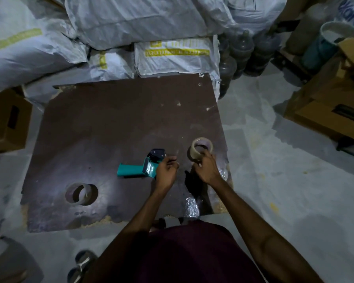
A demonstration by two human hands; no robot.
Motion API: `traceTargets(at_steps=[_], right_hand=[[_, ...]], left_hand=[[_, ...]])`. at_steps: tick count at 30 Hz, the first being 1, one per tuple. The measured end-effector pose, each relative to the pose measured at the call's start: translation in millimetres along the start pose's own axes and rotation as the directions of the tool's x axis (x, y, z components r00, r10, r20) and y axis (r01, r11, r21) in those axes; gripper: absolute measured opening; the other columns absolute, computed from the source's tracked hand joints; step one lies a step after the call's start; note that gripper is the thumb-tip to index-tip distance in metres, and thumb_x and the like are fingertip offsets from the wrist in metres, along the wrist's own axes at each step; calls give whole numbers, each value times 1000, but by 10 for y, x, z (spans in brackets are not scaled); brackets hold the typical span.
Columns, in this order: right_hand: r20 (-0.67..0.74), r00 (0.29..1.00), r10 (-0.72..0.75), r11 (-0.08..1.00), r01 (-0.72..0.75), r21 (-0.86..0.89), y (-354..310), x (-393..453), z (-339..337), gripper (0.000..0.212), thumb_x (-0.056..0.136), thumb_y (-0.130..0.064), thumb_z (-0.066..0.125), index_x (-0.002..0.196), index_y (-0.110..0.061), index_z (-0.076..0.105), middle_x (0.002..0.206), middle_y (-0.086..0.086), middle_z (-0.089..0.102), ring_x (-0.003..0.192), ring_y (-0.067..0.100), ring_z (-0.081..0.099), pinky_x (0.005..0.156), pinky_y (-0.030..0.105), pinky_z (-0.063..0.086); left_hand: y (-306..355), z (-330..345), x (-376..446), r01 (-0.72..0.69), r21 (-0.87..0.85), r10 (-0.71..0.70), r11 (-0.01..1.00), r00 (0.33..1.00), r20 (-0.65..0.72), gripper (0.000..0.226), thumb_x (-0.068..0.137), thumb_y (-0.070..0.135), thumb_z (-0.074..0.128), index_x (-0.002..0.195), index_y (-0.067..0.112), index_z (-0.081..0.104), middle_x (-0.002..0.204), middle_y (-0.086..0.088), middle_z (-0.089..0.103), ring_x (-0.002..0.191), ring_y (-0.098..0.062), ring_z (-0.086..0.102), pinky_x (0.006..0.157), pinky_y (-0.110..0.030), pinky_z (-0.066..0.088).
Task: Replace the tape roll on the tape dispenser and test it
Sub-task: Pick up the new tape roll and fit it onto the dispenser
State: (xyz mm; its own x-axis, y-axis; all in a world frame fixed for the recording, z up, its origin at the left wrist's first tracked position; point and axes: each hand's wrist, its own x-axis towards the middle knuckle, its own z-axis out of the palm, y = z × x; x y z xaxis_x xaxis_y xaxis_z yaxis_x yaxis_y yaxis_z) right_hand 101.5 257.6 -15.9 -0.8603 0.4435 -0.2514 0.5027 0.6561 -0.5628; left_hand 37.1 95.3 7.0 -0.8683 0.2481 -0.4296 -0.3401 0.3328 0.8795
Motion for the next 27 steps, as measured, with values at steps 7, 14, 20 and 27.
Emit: traceTargets(at_steps=[7,14,20,27], right_hand=[[19,948,-318,941,313,132,-516,-682,44,37,87,-25,63,124,-19,67,129,2,58,119,24,50,97,21,28],[-146,973,-181,820,231,524,-694,-754,79,37,93,-8,65,129,-16,62,136,1,46,123,15,54,89,21,56],[93,992,-81,783,6,622,-864,-591,152,39,101,-20,59,140,-11,56,126,1,68,103,-11,65,80,7,49],[56,998,-36,813,-3,582,-1031,-417,273,28,100,-11,58,126,-8,68,114,2,73,99,5,68,78,4,48]], left_hand=[[-41,-106,-20,55,-85,-53,995,998,19,17,91,36,70,96,20,69,83,-6,74,80,-24,71,80,-45,59],[-102,-497,-87,134,-216,-143,967,989,-26,20,100,17,62,114,4,69,91,-10,71,74,-13,69,61,-29,59],[-202,-761,-195,126,-205,-120,971,992,39,22,101,17,59,119,10,68,90,-5,76,72,-13,75,62,-33,60],[-253,-993,-164,109,-183,-94,977,991,91,22,103,12,55,119,11,70,107,-17,73,90,-25,73,70,-34,62]])
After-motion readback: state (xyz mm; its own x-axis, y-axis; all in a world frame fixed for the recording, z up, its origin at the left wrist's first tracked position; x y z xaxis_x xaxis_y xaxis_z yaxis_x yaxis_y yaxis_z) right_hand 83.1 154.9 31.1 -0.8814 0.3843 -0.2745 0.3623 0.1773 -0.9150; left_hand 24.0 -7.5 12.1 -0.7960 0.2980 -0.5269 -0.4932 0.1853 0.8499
